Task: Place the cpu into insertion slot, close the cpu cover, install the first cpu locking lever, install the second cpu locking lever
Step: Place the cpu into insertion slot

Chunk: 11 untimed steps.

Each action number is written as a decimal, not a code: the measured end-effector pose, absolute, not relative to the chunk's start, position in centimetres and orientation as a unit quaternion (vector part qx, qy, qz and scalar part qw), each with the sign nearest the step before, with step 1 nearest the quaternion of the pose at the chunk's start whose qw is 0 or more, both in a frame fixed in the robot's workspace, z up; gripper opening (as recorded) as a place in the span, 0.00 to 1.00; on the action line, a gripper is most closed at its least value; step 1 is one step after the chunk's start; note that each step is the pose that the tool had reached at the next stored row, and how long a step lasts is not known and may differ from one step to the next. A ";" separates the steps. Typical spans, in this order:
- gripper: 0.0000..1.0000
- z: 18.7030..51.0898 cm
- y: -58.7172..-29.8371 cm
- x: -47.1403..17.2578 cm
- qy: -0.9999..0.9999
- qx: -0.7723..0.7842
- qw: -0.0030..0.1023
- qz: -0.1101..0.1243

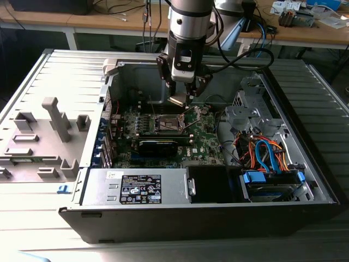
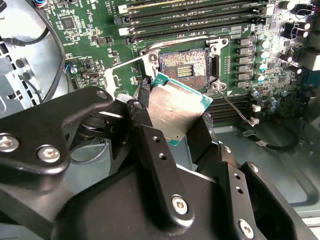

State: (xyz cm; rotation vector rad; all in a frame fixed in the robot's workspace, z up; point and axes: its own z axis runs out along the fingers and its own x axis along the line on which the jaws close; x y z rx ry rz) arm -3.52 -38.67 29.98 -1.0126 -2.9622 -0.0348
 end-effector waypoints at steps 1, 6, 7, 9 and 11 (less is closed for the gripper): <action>0.55 30.0 -38.7 -3.5 -0.946 -0.324 0.005 -0.011; 0.55 30.0 -38.7 -3.5 -0.945 -0.326 0.005 -0.011; 0.55 30.0 -38.7 -3.5 -0.945 -0.326 0.005 -0.011; 0.55 30.0 -38.7 -3.5 -0.945 -0.327 0.005 -0.011; 0.55 30.0 -38.7 -3.5 -0.945 -0.328 0.005 -0.011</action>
